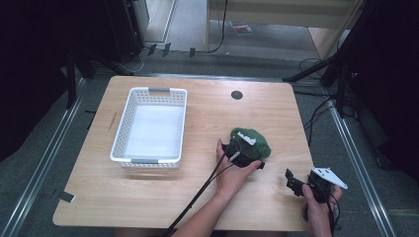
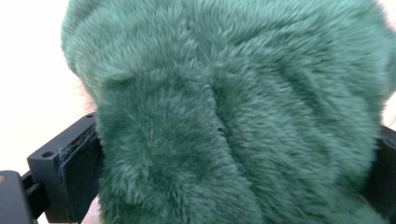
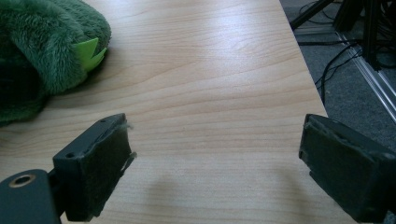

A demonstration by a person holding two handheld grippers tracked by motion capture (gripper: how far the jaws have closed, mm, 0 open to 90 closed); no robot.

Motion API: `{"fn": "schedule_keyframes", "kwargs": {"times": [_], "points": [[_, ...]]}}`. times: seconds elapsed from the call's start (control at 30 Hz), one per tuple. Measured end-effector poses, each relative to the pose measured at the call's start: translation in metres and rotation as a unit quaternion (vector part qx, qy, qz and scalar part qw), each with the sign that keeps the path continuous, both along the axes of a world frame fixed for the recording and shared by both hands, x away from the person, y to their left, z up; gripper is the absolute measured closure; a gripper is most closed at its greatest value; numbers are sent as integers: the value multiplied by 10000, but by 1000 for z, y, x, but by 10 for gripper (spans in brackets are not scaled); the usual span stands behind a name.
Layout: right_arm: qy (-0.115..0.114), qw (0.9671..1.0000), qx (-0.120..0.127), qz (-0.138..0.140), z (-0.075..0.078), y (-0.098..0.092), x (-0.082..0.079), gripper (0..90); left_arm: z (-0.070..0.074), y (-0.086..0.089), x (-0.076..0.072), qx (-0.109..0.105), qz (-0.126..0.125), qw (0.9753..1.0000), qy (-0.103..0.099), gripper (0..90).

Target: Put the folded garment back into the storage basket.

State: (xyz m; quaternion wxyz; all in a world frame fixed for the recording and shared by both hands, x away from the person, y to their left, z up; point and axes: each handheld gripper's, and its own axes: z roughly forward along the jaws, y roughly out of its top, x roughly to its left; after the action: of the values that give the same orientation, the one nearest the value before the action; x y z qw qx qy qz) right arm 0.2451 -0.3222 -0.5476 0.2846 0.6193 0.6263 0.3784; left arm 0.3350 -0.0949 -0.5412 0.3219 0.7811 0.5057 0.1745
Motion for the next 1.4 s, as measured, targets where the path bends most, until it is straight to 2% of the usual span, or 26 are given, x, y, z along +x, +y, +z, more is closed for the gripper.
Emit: {"fn": "schedule_keyframes", "kwargs": {"times": [0.2,0.3,0.43,0.6,0.73,0.87,1.0,1.13,1.4], "points": [[7,10000,0,-4,0,0,0,89,-3,-1,0,139,-61,9999,-11,50],[7,10000,-6,2,0,0,0,89,-2,-1,-1,102,-76,9999,-51,114],[8,10000,-4,-8,0,0,0,90,3,0,-3,-15,-68,9998,-200,217],[12,10000,1,-8,0,0,0,90,10,2,-5,-155,-104,9994,-299,286],[11,10000,1,-2,0,0,0,90,15,5,-6,-269,-190,9988,-361,298],[11,10000,0,-2,0,0,0,90,20,7,-7,-353,-169,9984,-410,303],[14,10000,0,-3,0,0,0,90,33,15,-8,-507,-153,9974,-496,302],[15,10000,1,-1,0,0,0,90,41,22,-9,-515,-149,9970,-551,301],[-7,10000,-2,-23,0,0,0,81,66,39,-15,-747,-169,9941,-773,301]]}}
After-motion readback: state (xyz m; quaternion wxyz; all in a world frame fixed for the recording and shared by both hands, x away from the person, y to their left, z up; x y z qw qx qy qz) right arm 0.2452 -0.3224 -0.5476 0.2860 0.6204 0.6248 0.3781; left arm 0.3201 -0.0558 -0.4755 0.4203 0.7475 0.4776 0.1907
